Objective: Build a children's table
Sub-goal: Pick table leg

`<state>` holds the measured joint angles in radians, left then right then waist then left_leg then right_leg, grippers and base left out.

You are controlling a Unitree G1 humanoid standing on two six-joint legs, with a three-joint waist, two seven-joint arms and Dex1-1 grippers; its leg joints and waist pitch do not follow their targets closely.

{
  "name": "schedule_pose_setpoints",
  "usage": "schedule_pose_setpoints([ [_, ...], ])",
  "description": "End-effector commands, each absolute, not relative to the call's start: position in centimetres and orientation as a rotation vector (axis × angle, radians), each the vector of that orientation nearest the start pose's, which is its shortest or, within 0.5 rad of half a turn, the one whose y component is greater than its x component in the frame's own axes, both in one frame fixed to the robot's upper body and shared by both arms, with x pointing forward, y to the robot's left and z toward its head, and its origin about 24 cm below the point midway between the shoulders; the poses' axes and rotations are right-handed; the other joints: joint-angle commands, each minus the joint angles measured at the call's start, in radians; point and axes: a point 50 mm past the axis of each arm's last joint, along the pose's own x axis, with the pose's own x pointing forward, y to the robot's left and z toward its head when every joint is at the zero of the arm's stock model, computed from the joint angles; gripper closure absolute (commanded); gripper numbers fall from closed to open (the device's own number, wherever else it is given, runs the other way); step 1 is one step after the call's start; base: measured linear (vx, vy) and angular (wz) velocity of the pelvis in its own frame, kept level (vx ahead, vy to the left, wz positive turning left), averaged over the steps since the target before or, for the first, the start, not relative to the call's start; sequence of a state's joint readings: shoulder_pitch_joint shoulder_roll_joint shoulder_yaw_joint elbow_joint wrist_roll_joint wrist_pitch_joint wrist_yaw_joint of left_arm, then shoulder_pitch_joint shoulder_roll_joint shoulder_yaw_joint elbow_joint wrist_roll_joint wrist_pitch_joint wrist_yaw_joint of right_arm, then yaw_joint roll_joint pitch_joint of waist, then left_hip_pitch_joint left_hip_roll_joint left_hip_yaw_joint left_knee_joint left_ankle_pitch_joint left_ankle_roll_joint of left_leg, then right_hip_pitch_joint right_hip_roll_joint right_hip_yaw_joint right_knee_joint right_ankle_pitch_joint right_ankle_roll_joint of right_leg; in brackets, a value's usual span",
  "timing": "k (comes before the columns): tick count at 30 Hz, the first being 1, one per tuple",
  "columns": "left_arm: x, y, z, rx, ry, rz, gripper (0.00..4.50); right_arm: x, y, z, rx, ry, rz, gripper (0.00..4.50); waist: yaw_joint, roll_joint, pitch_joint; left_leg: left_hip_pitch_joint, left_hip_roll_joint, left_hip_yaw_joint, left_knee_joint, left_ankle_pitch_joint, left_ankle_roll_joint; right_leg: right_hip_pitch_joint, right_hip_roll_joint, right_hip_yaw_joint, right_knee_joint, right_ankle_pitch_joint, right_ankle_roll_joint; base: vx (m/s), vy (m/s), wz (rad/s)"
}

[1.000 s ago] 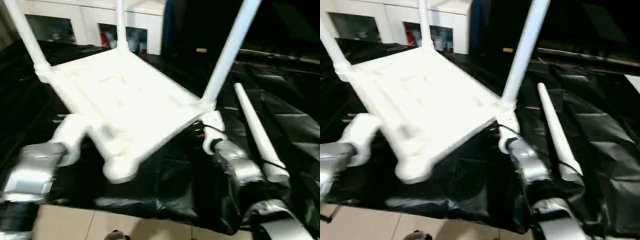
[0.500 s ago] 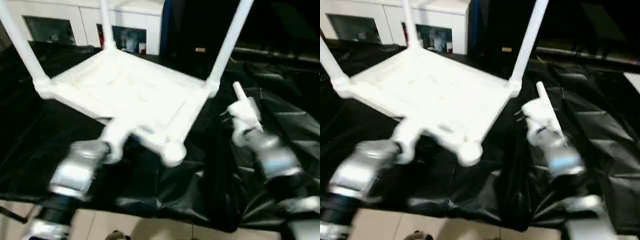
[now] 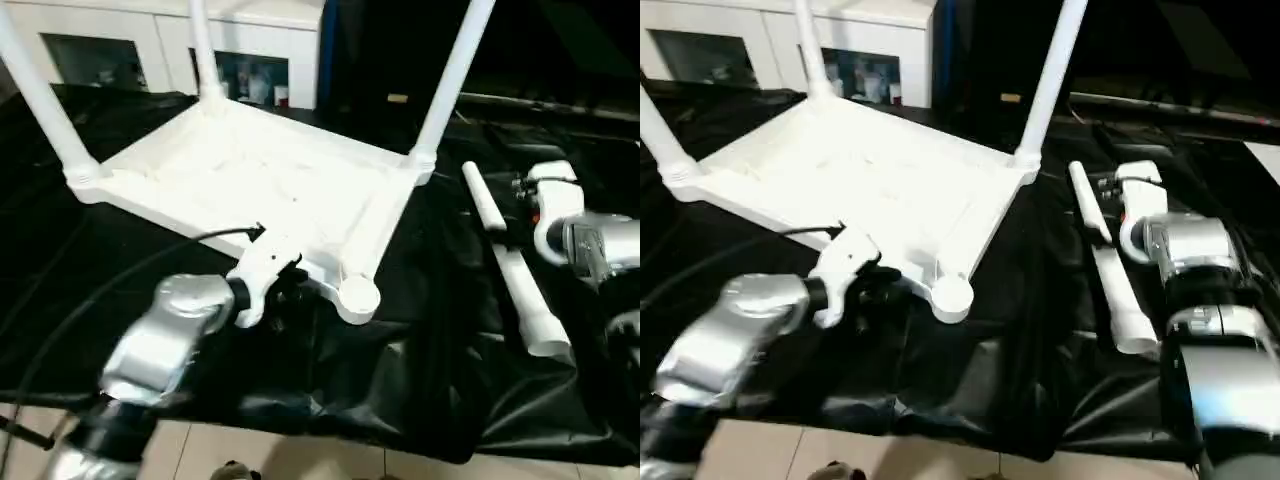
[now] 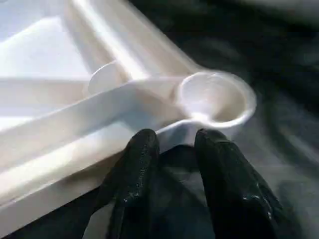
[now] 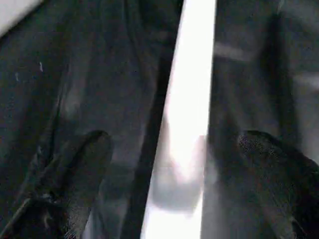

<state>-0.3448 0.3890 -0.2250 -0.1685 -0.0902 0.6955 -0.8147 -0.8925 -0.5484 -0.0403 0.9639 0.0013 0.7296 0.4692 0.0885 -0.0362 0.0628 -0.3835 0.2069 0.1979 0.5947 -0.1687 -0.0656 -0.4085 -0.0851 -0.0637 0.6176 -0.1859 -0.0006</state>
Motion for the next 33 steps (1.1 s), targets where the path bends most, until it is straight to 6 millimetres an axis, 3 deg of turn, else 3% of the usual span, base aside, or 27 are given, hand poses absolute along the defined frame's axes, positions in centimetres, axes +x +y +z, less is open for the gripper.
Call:
schedule_pose_setpoints([
  [1, 27.1, 12.1, 9.7, 0.271, 0.389, -1.024, 2.94, 35.8, -28.0, 9.1, -0.132, 0.838, 0.06, 0.02, 0.002, -0.017, -0.074, 0.017, 0.018, -0.003, -0.054, -0.108, 0.022, 0.053, -0.045, 0.038, -0.054, -0.099, -0.247, 0.0, 0.0, 0.0],
  [3, 26.8, 12.2, 9.8, 0.278, 0.397, -1.046, 2.94, 35.5, -28.1, 8.6, -0.112, 0.874, 0.065, 0.02, 0.002, -0.011, -0.073, 0.017, 0.018, -0.004, -0.054, -0.119, 0.016, 0.052, -0.046, 0.039, -0.054, -0.118, -0.24, 0.0, 0.0, 0.0],
  [8, 26.8, 11.9, 10.1, 0.27, 0.398, -1.061, 2.94, 34.5, -28.8, 7.1, -0.019, 0.948, 0.057, 0.02, 0.001, -0.01, -0.071, 0.018, 0.019, -0.004, -0.054, -0.164, -0.007, 0.048, -0.046, 0.039, -0.058, -0.165, -0.236, 0.0, 0.0, 0.0],
  [9, 26.8, 11.9, 10.1, 0.27, 0.398, -1.061, 2.94, 34.5, -28.8, 7.1, -0.019, 0.948, 0.057, 0.02, 0.002, -0.005, -0.07, 0.019, 0.019, -0.004, -0.054, -0.185, -0.015, 0.047, -0.046, 0.039, -0.061, -0.182, -0.233, 0.0, 0.0, 0.0],
  [16, 26.6, 11.6, 10.5, 0.266, 0.397, -1.085, 2.94, 33.4, -29.1, 5.8, 0.096, 0.999, 0.064, 0.02, 0.004, -0.009, -0.07, 0.017, 0.019, -0.009, -0.054, -0.212, -0.024, 0.047, -0.048, 0.037, -0.062, -0.229, -0.214, 0.0, 0.0, 0.0],
  [20, 26.5, 11.8, 10.7, 0.271, 0.4, -1.091, 2.94, 33.3, -29.2, 5.6, 0.11, 1.004, 0.067, 0.33, 0.004, -0.003, -0.072, 0.017, 0.019, -0.008, -0.052, -0.2, -0.022, 0.046, -0.046, 0.036, -0.059, -0.197, -0.227, 0.0, 0.0, 0.0],
  [27, 26.5, 11.5, 10.8, 0.256, 0.406, -1.123, 2.94, 32.9, -29.4, 5.2, 0.133, 1.02, 0.058, 0.87, 0.004, -0.01, -0.072, 0.016, 0.018, -0.007, -0.052, -0.205, -0.024, 0.046, -0.046, 0.035, -0.059, -0.213, -0.228, 0.0, 0.0, 0.0],
  [32, 26.5, 11.3, 10.8, 0.257, 0.405, -1.134, 2.94, 32.7, -29.4, 5.0, 0.154, 1.035, 0.058, 1.31, 0.002, -0.007, -0.073, 0.016, 0.019, -0.007, -0.051, -0.197, -0.023, 0.046, -0.045, 0.036, -0.058, -0.203, -0.224, 0.0, 0.0, 0.0],
  [33, 26.3, 11.1, 10.8, 0.249, 0.406, -1.157, 2.67, 32.8, -29.4, 5.0, 0.153, 1.028, 0.048, 1.42, 0.002, -0.005, -0.073, 0.016, 0.018, -0.006, -0.051, -0.2, -0.025, 0.046, -0.045, 0.036, -0.059, -0.204, -0.225, 0.0, 0.0, 0.0],
])
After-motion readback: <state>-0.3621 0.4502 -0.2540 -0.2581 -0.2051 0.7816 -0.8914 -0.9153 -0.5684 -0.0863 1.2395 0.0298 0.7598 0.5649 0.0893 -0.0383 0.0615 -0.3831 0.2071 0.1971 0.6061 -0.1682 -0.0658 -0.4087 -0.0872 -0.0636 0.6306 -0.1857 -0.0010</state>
